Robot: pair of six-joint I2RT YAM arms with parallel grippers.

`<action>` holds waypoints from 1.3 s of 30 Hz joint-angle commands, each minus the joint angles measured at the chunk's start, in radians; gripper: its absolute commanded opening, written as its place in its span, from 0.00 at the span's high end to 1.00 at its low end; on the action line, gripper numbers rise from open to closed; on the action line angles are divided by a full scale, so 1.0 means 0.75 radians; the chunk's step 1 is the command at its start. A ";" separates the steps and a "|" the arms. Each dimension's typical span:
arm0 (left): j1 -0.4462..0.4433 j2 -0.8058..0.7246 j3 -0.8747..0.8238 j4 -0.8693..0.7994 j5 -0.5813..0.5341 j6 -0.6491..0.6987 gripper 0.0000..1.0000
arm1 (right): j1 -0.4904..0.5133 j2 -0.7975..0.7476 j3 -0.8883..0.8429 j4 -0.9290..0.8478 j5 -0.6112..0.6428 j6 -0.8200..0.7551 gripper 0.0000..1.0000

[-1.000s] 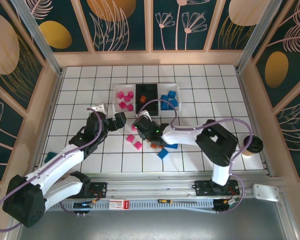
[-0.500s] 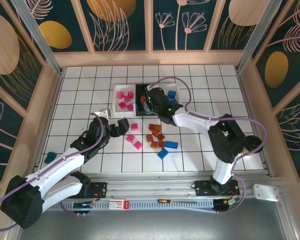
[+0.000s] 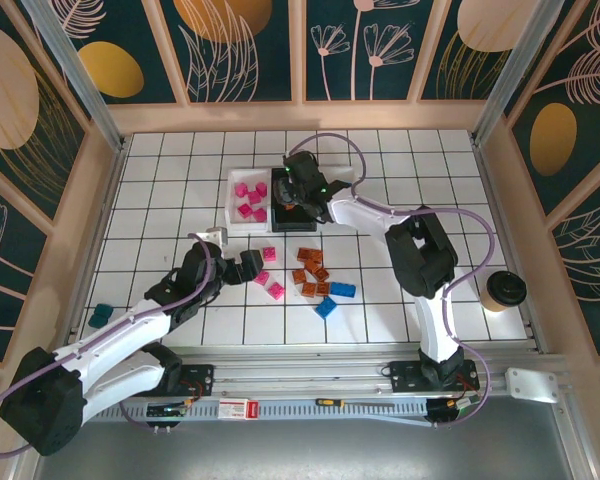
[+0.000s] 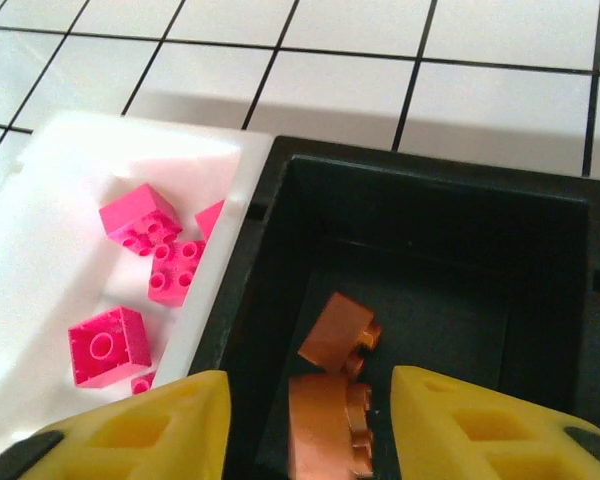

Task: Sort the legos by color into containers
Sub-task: Place the lego in the container, then pick up the lego from the center of the table.

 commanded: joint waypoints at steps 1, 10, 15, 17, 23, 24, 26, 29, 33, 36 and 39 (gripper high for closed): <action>-0.016 0.022 -0.011 0.049 0.042 -0.023 0.01 | -0.007 -0.040 0.024 -0.044 -0.017 -0.013 0.51; -0.043 0.053 -0.009 0.077 0.073 -0.021 0.01 | 0.057 -0.469 -0.483 0.079 -0.047 0.025 0.44; -0.043 0.074 -0.034 0.093 0.060 -0.031 0.01 | 0.113 -0.647 -0.783 0.085 -0.041 0.102 0.42; -0.044 0.084 -0.045 0.105 0.061 -0.039 0.01 | 0.135 -0.668 -0.854 0.098 -0.030 0.129 0.41; -0.045 0.128 -0.053 0.124 0.073 -0.055 0.01 | 0.195 -0.563 -0.854 0.119 -0.001 0.111 0.40; -0.043 0.126 -0.055 0.126 0.074 -0.056 0.01 | 0.211 -0.533 -0.830 0.114 0.019 0.089 0.40; -0.043 0.116 -0.064 0.125 0.069 -0.063 0.01 | 0.229 -0.470 -0.780 0.089 0.056 0.054 0.40; -0.044 0.096 -0.071 0.110 0.064 -0.062 0.01 | 0.231 -0.388 -0.710 0.047 0.090 0.005 0.40; -0.044 0.079 -0.078 0.096 0.052 -0.058 0.01 | 0.231 -0.318 -0.649 0.012 0.143 -0.061 0.40; -0.044 0.080 -0.083 0.100 0.051 -0.064 0.01 | 0.231 -0.267 -0.600 -0.024 0.155 -0.111 0.40; -0.045 0.085 -0.085 0.105 0.056 -0.063 0.01 | 0.231 -0.223 -0.570 -0.061 0.160 -0.142 0.40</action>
